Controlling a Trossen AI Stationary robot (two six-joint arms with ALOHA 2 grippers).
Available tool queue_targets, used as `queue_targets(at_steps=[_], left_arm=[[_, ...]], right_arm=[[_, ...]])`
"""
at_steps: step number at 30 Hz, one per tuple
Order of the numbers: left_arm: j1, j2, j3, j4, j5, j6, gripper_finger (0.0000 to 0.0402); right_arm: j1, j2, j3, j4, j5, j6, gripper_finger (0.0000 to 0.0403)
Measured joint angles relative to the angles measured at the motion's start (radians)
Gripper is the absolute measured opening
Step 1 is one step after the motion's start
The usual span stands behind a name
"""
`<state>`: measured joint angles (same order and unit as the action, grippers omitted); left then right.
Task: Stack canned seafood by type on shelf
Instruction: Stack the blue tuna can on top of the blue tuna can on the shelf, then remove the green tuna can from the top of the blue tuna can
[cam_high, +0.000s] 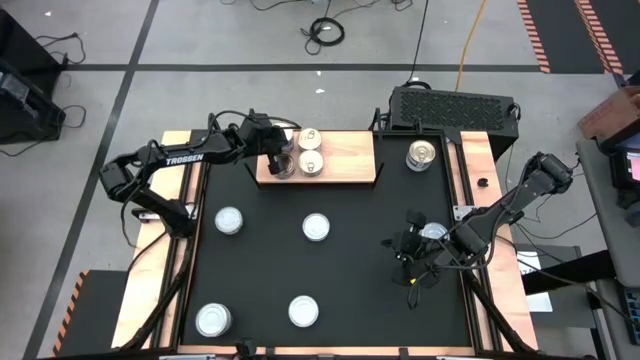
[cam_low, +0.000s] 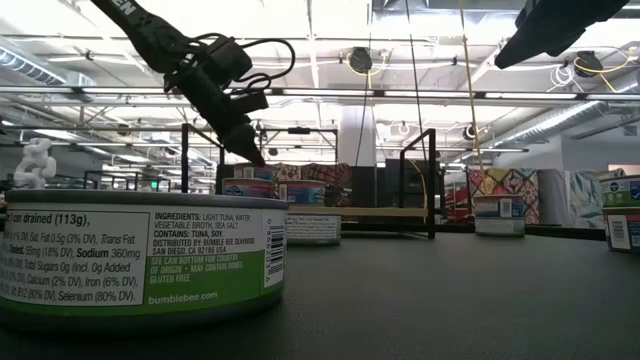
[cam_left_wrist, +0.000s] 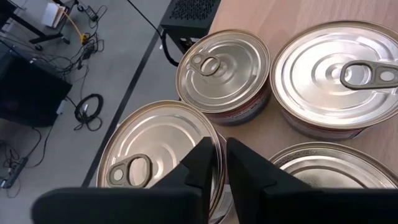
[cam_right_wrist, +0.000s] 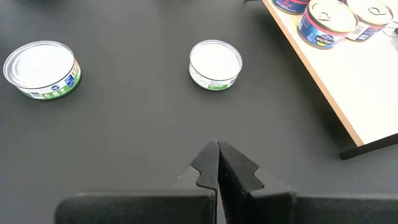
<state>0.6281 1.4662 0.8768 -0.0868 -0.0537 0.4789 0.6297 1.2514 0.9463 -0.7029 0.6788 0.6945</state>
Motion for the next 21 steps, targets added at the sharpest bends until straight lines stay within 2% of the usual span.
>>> queue_targets(at_steps=[6,10,17,21], left_arm=[[-0.003,0.000,0.006,-0.016,-0.010,-0.002,0.0083],[-0.023,-0.023,0.032,-0.068,-0.064,-0.003,0.0101],[-0.101,-0.131,0.099,-0.143,-0.076,-0.031,0.0119],[-0.166,-0.220,0.145,-0.281,-0.063,-0.142,0.0119]], right_arm=[[0.000,0.000,0.000,0.000,0.000,0.000,0.0000],[0.000,0.000,0.000,0.000,0.000,0.000,0.0000],[0.000,0.000,0.000,-0.001,0.000,-0.007,0.0000],[0.000,0.000,0.000,-0.002,-0.001,-0.008,0.0000]])
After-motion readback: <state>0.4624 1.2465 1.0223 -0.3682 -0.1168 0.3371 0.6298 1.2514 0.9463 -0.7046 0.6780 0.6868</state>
